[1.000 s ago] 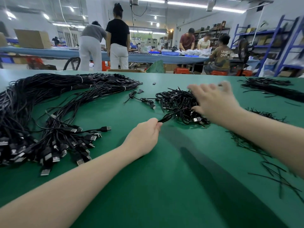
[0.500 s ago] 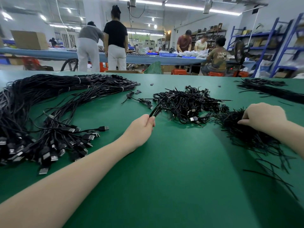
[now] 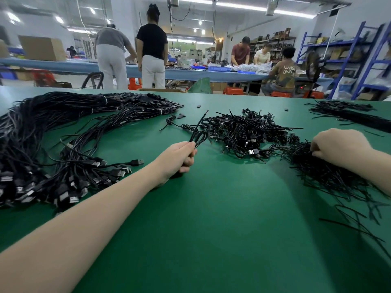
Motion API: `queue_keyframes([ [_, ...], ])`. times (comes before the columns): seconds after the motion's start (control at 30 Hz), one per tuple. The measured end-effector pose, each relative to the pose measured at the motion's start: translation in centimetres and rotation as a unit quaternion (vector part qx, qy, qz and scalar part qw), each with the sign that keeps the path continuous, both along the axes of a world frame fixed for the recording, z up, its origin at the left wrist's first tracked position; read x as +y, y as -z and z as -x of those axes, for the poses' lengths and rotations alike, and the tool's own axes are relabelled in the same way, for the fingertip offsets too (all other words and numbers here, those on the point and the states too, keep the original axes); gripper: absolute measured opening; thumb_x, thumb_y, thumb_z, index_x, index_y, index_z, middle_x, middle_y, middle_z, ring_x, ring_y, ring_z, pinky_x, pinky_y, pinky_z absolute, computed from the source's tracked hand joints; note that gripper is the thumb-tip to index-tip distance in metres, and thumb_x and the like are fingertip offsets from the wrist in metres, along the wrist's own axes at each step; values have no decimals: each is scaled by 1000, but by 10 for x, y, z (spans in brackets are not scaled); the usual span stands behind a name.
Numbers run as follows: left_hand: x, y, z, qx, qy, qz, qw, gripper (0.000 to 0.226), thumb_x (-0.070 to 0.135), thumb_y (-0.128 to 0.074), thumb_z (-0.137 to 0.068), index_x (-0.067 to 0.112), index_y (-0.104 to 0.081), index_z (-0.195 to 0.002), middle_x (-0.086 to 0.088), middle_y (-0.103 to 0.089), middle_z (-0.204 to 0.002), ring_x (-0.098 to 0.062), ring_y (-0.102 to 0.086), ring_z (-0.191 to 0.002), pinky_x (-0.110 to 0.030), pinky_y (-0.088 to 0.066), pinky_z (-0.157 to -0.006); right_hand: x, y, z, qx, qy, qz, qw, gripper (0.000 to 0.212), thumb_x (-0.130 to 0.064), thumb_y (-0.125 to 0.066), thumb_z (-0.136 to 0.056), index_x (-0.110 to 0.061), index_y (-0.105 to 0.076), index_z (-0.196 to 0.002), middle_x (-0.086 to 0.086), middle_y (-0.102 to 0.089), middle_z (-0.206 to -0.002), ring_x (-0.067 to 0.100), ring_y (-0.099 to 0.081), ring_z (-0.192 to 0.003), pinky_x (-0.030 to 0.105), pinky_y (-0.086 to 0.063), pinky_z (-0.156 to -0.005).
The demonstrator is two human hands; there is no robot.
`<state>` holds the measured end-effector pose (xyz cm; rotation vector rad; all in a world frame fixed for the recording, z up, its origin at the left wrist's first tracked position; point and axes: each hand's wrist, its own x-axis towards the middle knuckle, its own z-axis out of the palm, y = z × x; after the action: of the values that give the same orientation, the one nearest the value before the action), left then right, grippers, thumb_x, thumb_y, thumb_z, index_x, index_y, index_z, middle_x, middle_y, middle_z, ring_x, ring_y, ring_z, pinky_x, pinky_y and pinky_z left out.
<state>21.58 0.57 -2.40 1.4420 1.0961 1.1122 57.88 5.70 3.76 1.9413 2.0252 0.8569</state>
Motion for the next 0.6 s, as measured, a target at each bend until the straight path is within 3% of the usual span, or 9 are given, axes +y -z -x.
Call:
queue_keyframes([
  [0.17,1,0,2,-6,15,10,1000,35,28,-31,-105,14,-40,-75,13,-34,-48,-2,-25,-42,-13,-25,-38,1,1,-4,24,12,27,999,14,-43,-59,-90,-39,-68,-100,-12,-65,-92,13,-65,-82,26,-54,-59],
  [0.47,3,1,2,-13,7,10,1000,34,30,-30,-105,15,-39,-75,14,-34,-48,-2,-26,-42,-14,-26,-39,4,2,-8,38,16,-4,999,15,-42,-54,-91,-35,-68,-90,-11,-63,-81,14,-63,-72,22,-40,-47],
  [0.6,2,2,1,-13,7,9,1000,34,29,-30,-105,15,-38,-75,14,-33,-49,-2,-26,-42,-14,-25,-38,2,4,-9,21,-2,8,1000,20,-50,-52,-92,-42,-65,-104,-14,-67,-94,11,-65,-83,21,-43,-54],
])
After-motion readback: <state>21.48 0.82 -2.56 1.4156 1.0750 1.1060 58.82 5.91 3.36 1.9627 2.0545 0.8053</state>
